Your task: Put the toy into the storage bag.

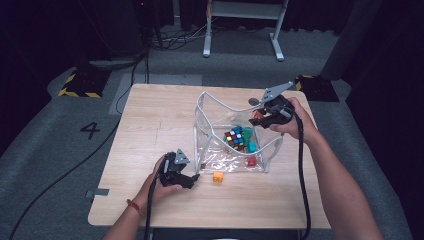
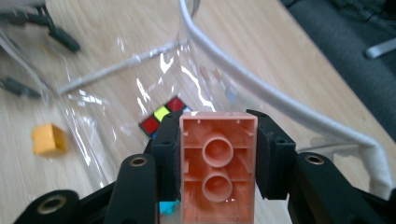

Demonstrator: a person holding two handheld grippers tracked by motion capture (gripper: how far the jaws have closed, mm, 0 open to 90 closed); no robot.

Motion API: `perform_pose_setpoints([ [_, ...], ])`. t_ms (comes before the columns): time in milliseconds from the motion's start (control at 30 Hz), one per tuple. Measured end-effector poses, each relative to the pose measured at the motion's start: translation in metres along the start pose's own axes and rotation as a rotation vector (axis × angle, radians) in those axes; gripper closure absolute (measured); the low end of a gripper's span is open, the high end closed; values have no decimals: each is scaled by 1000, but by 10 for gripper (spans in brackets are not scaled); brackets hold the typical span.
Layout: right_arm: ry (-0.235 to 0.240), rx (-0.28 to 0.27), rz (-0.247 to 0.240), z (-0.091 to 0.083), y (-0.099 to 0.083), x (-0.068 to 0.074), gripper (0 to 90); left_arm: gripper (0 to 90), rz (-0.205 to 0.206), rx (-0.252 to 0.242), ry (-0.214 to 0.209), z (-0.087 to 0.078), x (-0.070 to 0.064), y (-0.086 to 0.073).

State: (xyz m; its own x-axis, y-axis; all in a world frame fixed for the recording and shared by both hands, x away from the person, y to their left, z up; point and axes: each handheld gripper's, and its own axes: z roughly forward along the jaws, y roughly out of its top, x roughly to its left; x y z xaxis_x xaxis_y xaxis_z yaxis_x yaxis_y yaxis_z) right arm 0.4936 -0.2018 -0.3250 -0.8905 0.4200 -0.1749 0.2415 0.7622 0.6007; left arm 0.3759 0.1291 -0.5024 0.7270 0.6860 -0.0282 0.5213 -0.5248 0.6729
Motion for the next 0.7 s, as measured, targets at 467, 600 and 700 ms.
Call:
perform_pose_setpoints([
  [467, 33, 260, -52, 23, -6, -18, 592, 119, 2, 2, -1, 0, 0, 0],
  [600, 46, 296, -67, 22, -8, -18, 592, 119, 2, 2, -1, 0, 0, 0],
  [700, 48, 321, -94, 21, -9, -16, 592, 120, 2, 2, -1, 0, 0, 0],
])
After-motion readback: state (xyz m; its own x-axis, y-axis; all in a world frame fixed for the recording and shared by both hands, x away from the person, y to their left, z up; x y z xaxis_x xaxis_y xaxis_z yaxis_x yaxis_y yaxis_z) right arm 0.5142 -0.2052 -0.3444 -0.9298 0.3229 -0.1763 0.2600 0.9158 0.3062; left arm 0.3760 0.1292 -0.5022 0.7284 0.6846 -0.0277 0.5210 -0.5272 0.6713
